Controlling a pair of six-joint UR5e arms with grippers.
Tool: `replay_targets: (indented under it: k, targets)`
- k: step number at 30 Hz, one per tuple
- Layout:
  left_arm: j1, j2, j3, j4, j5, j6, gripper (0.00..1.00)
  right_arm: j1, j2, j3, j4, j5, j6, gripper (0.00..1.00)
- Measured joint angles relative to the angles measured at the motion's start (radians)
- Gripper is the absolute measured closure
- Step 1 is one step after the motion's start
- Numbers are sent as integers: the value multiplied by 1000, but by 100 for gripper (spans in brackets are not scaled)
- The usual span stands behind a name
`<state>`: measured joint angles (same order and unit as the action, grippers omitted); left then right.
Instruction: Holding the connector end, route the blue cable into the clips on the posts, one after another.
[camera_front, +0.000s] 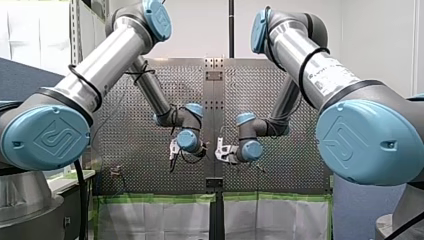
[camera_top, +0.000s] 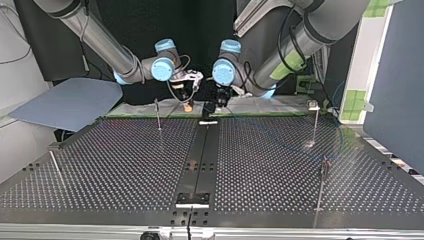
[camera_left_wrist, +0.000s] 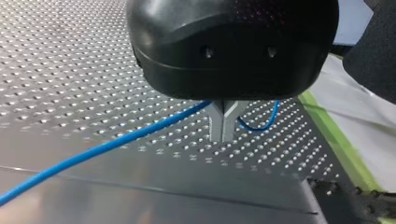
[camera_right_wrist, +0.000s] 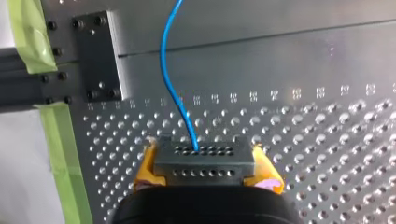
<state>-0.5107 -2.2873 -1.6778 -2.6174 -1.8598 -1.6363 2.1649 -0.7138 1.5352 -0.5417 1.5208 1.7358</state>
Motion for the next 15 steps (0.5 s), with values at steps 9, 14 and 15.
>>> replay_targets:
  k: [9, 14, 15]
  targets:
    - [-14, -79, 0, 27, 2, 4, 100, -24, 43, 10, -18, -1, -3, 100]
    - [-23, -116, 0, 33, -2, 11, 100, -36, 68, 19, -24, 1, -8, 100]
    - [-25, -120, 0, 38, -2, 8, 100, -39, 70, 21, -27, 2, -8, 100]
